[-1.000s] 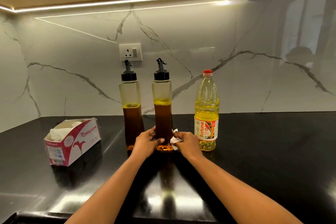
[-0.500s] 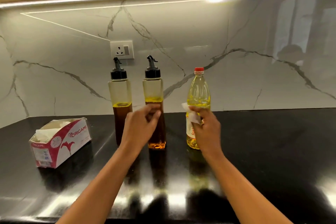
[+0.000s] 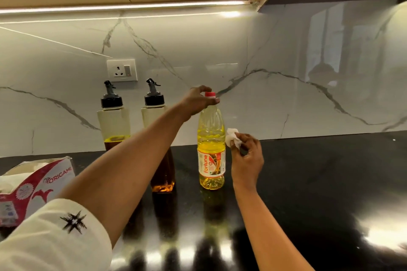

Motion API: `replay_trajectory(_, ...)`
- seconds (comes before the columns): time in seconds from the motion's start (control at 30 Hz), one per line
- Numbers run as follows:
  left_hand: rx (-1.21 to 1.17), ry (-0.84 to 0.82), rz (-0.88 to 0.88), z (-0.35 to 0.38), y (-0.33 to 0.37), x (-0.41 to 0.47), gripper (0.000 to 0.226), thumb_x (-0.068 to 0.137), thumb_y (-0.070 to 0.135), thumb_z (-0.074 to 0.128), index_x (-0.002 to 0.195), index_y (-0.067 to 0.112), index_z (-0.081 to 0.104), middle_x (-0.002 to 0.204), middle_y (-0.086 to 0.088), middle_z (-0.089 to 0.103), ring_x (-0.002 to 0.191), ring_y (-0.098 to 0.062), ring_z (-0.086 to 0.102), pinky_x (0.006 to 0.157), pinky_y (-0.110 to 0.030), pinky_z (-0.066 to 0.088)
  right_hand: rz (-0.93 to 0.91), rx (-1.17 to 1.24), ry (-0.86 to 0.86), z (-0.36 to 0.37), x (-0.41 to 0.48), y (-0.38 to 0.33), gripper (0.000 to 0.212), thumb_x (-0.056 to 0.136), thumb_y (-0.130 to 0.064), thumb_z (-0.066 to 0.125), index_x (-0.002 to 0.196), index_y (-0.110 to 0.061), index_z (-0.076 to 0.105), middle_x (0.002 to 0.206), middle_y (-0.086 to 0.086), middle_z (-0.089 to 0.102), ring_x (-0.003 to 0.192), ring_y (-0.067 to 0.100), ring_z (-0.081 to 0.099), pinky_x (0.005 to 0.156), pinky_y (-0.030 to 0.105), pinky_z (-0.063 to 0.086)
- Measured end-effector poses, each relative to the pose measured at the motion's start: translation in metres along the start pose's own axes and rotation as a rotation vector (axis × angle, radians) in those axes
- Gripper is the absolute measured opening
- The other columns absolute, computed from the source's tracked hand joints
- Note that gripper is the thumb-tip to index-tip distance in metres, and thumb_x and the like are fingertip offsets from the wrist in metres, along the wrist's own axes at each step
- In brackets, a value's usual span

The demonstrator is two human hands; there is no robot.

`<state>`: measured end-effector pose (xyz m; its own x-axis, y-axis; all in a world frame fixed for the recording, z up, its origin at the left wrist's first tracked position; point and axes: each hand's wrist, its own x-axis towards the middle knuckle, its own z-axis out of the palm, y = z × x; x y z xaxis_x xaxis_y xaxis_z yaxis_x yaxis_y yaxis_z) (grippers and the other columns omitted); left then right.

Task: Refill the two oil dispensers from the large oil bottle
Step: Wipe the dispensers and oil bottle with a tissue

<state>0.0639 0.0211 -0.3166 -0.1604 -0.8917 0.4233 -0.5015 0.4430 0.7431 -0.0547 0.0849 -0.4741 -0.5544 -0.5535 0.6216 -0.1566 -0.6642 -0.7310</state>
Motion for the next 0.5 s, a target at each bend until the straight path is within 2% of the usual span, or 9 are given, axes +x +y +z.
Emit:
replay_trajectory(0.03,0.01,0.023,0.029,0.002,-0.004,0.0,0.044,0.085,0.02,0.073,0.124,0.014,0.057,0.112,-0.013,0.063,0.084,-0.014,0.06,0.07,-0.021,0.054,0.01,0.015,-0.007,0.0,0.0,0.0,0.023,0.082,-0.006,0.068,0.099,-0.022,0.064,0.107,-0.007,0.055,0.097,-0.002,0.055,0.075,0.003,0.045)
replay_trajectory(0.07,0.016,0.05,0.056,0.003,-0.007,-0.001,0.038,0.085,0.018,0.072,0.12,0.013,0.06,0.106,-0.012,0.065,0.083,-0.016,0.062,0.076,-0.028,0.057,0.016,0.032,-0.017,0.0,0.001,-0.001,0.023,0.083,-0.007,0.068,0.101,-0.02,0.064,0.109,-0.006,0.055,0.099,-0.002,0.055,0.077,0.004,0.046)
replay_trajectory(0.13,0.04,0.071,0.092,0.001,-0.011,-0.006,0.036,0.085,0.017,0.072,0.119,0.013,0.062,0.101,-0.009,0.066,0.09,-0.022,0.064,0.089,-0.04,0.055,0.018,0.08,-0.04,0.001,-0.001,-0.002,0.021,0.085,-0.012,0.066,0.105,-0.019,0.064,0.113,-0.009,0.054,0.103,-0.004,0.055,0.078,0.006,0.047)
replay_trajectory(0.17,0.059,0.066,0.113,-0.003,-0.012,-0.011,0.037,0.085,0.018,0.072,0.12,0.013,0.062,0.101,-0.008,0.066,0.093,-0.022,0.064,0.088,-0.039,0.055,0.018,0.107,-0.045,0.001,-0.002,-0.003,0.019,0.086,-0.017,0.065,0.105,-0.021,0.064,0.114,-0.009,0.055,0.104,-0.004,0.055,0.078,0.007,0.048)
replay_trajectory(0.23,0.087,0.061,0.154,-0.013,-0.011,-0.022,0.04,0.084,0.019,0.073,0.122,0.013,0.062,0.105,-0.007,0.067,0.091,-0.016,0.064,0.081,-0.028,0.054,0.035,0.142,-0.039,0.001,-0.003,-0.004,0.015,0.087,-0.022,0.064,0.101,-0.028,0.061,0.114,-0.006,0.059,0.103,0.001,0.058,0.08,0.014,0.051)
replay_trajectory(0.3,0.094,0.051,0.174,-0.027,-0.01,-0.038,0.042,0.084,0.017,0.072,0.124,0.013,0.061,0.105,-0.005,0.068,0.088,-0.013,0.064,0.075,-0.019,0.052,0.066,0.113,-0.037,0.0,-0.003,-0.003,0.015,0.087,-0.019,0.064,0.1,-0.024,0.061,0.11,-0.003,0.061,0.101,0.008,0.06,0.082,0.019,0.053)
replay_trajectory(0.4,0.116,0.012,0.181,-0.051,-0.009,-0.065,0.044,0.086,0.016,0.069,0.128,0.015,0.058,0.106,-0.005,0.068,0.091,-0.014,0.066,0.077,-0.022,0.054,0.089,0.031,-0.065,0.002,-0.005,-0.004,0.02,0.085,-0.007,0.065,0.101,-0.017,0.059,0.104,-0.003,0.059,0.098,0.011,0.059,0.076,0.009,0.048)
replay_trajectory(0.5,0.124,-0.008,0.175,-0.073,-0.011,-0.088,0.043,0.089,0.015,0.066,0.131,0.017,0.055,0.106,-0.001,0.067,0.09,-0.006,0.064,0.068,-0.016,0.05,0.085,0.05,-0.125,0.008,-0.011,-0.015,0.028,0.083,-0.005,0.067,0.103,-0.019,0.052,0.104,-0.005,0.055,0.09,0.003,0.059,0.071,0.005,0.047)
